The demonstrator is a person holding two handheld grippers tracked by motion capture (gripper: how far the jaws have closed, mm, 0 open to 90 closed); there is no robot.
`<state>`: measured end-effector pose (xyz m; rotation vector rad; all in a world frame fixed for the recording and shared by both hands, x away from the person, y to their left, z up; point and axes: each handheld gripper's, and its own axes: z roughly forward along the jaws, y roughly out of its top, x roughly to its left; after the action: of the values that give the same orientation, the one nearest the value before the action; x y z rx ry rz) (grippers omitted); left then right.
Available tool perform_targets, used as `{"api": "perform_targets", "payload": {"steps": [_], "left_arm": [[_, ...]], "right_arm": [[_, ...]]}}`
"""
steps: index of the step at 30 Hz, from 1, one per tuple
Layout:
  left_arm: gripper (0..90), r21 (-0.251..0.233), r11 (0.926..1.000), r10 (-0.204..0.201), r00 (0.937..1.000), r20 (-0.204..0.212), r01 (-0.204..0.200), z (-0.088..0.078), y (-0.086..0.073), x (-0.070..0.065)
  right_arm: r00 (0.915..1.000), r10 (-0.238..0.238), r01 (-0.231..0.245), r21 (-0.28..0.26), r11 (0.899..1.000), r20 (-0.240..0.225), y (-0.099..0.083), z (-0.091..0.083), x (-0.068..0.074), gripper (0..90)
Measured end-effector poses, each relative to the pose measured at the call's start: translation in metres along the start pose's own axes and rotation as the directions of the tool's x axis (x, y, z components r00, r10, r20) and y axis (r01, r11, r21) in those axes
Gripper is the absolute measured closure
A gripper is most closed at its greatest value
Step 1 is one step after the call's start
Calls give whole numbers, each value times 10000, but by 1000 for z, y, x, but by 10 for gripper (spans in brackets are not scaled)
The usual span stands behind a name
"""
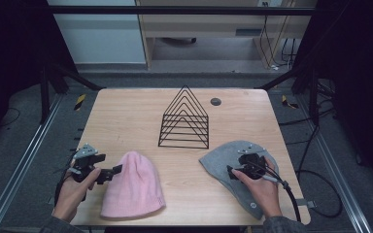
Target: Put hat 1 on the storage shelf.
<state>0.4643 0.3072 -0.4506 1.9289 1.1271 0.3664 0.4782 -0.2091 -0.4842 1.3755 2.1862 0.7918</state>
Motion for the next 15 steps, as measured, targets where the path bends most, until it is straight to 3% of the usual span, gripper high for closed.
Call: {"api": "perform_targets", "payload": {"steps": [2,3,8,15], "left_arm": [[143,-17,10000,-30,10000,-53,30,-1,4,1],[159,383,9992,117,9996,-266,-107,2,17,1],[202,908,9958,110,9997,-212,-91,19,34,1],[263,1451,9886,424,9991,-75,-409,31,18,-12]], "right_arm": [[10000,-11,12,-91,10000,60,0,-2,-1,146],[9996,291,-289,-394,9988,69,-2,-9,-4,162],[9971,763,-765,-970,9923,-54,-4,-22,-7,185],[9967,813,-815,-976,9919,-60,-7,-21,-13,181]]}}
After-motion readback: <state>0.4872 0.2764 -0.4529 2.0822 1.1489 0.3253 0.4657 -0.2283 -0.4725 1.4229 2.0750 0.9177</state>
